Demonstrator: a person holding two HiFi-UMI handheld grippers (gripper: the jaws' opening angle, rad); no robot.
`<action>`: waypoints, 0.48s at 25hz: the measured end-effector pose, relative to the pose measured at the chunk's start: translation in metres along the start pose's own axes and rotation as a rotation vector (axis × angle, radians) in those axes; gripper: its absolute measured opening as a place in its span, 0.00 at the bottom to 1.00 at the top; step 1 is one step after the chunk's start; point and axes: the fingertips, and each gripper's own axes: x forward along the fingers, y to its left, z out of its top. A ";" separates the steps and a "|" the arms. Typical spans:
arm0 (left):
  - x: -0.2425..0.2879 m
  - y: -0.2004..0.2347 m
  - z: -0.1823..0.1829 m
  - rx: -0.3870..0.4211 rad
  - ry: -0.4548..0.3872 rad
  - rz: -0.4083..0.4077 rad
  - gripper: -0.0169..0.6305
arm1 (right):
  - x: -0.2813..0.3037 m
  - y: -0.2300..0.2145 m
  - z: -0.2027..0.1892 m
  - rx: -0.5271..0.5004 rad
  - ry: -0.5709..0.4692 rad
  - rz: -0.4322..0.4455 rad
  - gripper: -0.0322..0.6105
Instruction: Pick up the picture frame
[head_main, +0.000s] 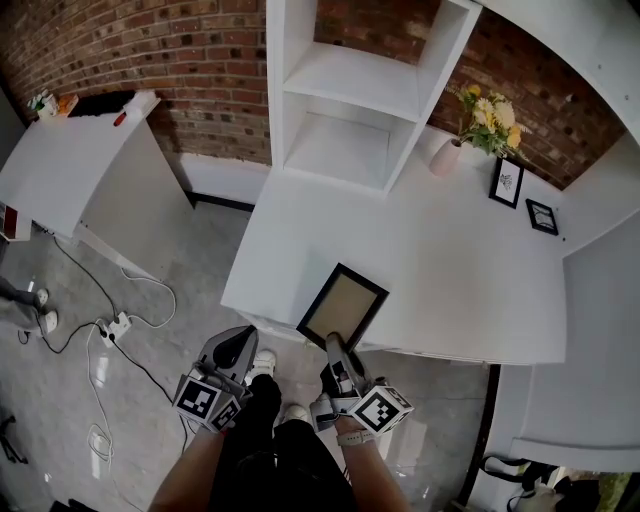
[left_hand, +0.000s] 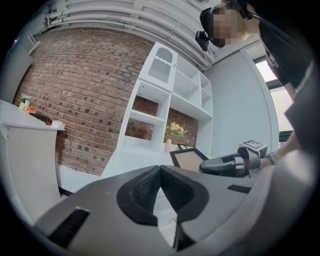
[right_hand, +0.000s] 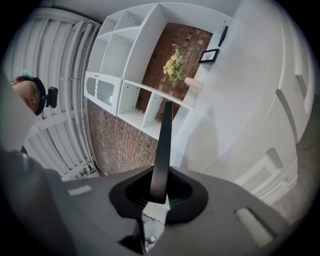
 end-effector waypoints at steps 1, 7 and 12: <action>0.001 -0.001 0.002 0.002 -0.001 -0.002 0.02 | -0.001 0.001 0.003 -0.022 0.011 -0.003 0.12; 0.007 -0.005 0.017 0.011 -0.010 -0.002 0.02 | -0.008 0.004 0.016 -0.108 0.082 -0.046 0.12; 0.007 -0.007 0.035 0.014 -0.027 0.000 0.02 | -0.019 0.011 0.030 -0.165 0.088 -0.074 0.12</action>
